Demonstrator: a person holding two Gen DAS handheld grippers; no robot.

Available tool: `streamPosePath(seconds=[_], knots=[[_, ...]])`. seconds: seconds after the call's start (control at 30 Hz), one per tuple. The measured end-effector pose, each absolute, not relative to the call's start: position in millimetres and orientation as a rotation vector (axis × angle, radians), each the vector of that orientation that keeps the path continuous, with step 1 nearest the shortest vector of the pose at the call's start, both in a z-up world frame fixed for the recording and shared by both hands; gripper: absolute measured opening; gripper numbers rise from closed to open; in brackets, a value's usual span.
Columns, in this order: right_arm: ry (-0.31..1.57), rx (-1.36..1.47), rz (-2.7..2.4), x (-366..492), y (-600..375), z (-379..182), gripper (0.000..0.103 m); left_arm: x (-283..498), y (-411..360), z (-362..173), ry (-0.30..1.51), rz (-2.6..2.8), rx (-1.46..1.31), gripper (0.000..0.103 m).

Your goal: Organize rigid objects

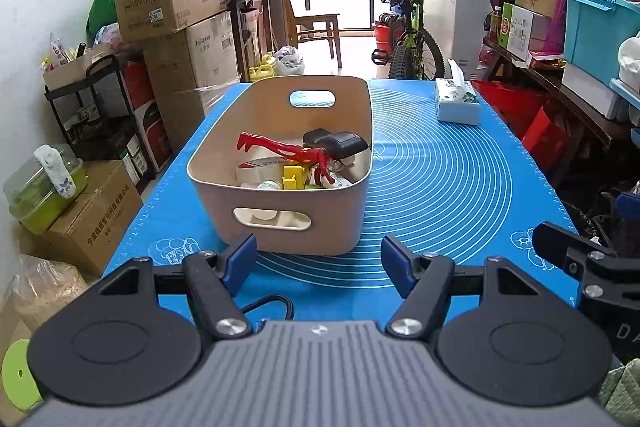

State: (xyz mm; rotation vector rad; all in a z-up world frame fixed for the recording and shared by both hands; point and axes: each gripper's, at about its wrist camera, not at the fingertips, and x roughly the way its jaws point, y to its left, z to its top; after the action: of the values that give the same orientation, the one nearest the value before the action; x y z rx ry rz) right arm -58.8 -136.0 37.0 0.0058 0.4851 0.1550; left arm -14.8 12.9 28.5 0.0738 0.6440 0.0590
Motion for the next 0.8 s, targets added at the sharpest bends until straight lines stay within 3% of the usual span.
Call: streamPosePath(seconds=[0.8], knots=[[0.472,-0.002,0.158,-60.6,-133.4,36.2,0.097,-15.2,10.2,27.1,0.641,0.049,0.087,0.07]])
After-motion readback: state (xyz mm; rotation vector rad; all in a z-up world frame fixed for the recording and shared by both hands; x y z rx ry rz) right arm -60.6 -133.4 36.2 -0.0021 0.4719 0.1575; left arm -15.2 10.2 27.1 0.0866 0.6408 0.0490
